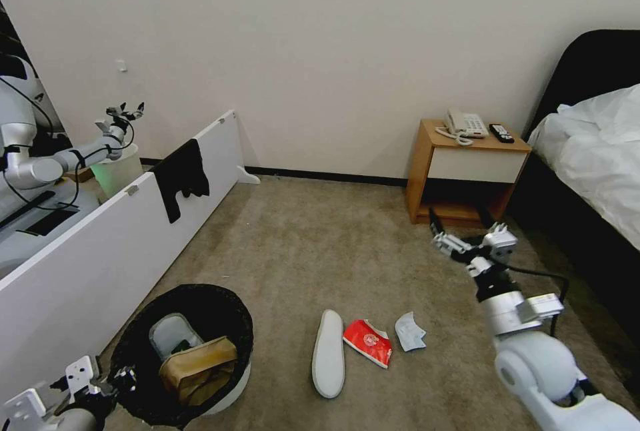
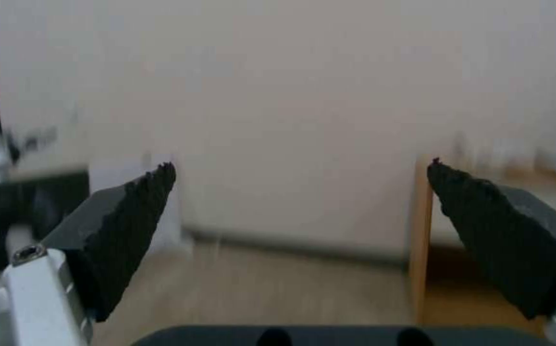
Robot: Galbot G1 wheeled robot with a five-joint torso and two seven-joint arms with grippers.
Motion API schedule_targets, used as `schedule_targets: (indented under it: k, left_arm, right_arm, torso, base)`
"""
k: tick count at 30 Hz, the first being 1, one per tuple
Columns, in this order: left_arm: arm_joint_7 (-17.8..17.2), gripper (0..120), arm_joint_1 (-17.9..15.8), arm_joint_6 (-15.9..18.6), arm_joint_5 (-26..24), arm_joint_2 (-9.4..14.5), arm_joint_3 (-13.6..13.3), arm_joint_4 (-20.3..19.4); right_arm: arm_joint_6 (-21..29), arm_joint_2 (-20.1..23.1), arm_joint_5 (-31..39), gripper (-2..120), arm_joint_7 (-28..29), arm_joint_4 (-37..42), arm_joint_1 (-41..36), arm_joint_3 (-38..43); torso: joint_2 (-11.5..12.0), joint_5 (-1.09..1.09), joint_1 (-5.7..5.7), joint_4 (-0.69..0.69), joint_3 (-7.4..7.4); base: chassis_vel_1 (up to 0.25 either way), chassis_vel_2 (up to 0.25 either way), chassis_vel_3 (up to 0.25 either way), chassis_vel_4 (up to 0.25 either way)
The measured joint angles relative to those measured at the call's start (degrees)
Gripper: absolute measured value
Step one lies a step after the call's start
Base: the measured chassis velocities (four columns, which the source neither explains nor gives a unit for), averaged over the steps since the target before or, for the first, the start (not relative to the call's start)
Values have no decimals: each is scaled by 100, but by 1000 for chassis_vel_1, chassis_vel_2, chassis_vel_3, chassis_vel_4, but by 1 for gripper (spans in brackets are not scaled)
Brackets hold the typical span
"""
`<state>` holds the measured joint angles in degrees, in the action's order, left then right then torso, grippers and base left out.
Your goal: Pick up the trash bin, then pick up the garbage from the floor and place it into the trash bin.
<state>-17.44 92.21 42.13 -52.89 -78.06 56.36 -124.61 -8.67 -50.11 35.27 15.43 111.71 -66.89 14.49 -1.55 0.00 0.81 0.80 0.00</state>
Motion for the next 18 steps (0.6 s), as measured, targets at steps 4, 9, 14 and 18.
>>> schedule_targets:
  k: [4, 9, 14, 18]
  left_arm:
    - [-3, 1, 7, 0, -45, 75, 38, -19]
    - [-16, 1, -42, 0, -84, 173, -27, 22]
    - [-9, 1, -48, 0, -76, 175, -65, 47]
    - [-4, 1, -47, 0, -76, 169, -66, 39]
  right_arm:
    - [812, 190, 700, 100, 471, 185, 90, -456]
    - [1706, 339, 1710, 100, 1132, 362, 228, -865]
    - [2491, 320, 2708, 100, 1908, 422, 700, -1459]
    - [2744, 239, 3103, 100, 2234, 363, 917, -1837]
  torso:
    - [0, -1, 0, -1, 0]
    - [0, 0, 0, 2, 0]
    - [0, 0, 0, -1, 0]
    - [0, -1, 0, 0, 0]
  base:
    - [0, 0, 0, 0]
    - [0, 0, 0, 0]
    - [0, 0, 0, 0]
    - [0, 0, 0, 0]
